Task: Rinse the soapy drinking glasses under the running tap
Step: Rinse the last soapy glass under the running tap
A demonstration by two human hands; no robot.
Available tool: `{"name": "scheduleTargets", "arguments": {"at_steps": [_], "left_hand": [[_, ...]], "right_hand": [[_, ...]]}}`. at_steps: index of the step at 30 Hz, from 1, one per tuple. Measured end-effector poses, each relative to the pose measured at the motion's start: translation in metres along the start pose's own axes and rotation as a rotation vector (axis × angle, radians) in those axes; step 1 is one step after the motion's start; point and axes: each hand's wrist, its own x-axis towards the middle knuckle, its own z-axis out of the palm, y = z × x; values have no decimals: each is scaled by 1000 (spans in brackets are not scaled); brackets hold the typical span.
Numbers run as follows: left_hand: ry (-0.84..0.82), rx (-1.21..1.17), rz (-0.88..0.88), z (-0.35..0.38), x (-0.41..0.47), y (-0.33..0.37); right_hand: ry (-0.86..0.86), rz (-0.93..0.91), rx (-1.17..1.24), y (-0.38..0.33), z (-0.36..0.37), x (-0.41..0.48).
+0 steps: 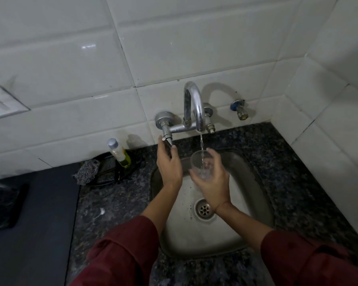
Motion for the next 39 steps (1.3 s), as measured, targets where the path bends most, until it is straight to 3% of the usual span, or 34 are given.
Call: {"name": "scheduleTargets", "arguments": {"at_steps": [3,8,16,20,24,27,33,39], "left_hand": [[15,29,21,1,-3,6],[-5,64,30,5,-5,-4],[-110,193,219,-7,2,-5],[-2,133,91,-16,-19,-10],[-148,58,95,-15,-35,-26],[-178,-53,-56,-16,-35,-22],[-482,-141,-98,-23,-49,-15],[-525,-199,-189,-23,-55,-15]], "right_hand": [[77,65,-2,2,-6,0],[-12,97,-47,13,-7,-17],[-86,111,3,1,-16,0],[-194,153,3,0,-24,6],[-325,226,29,0,-31,8],[-378,365,74,-1,-34,10],[-545,587,178,-16,-36,11],[-660,765,312,-20,-38,8]]}}
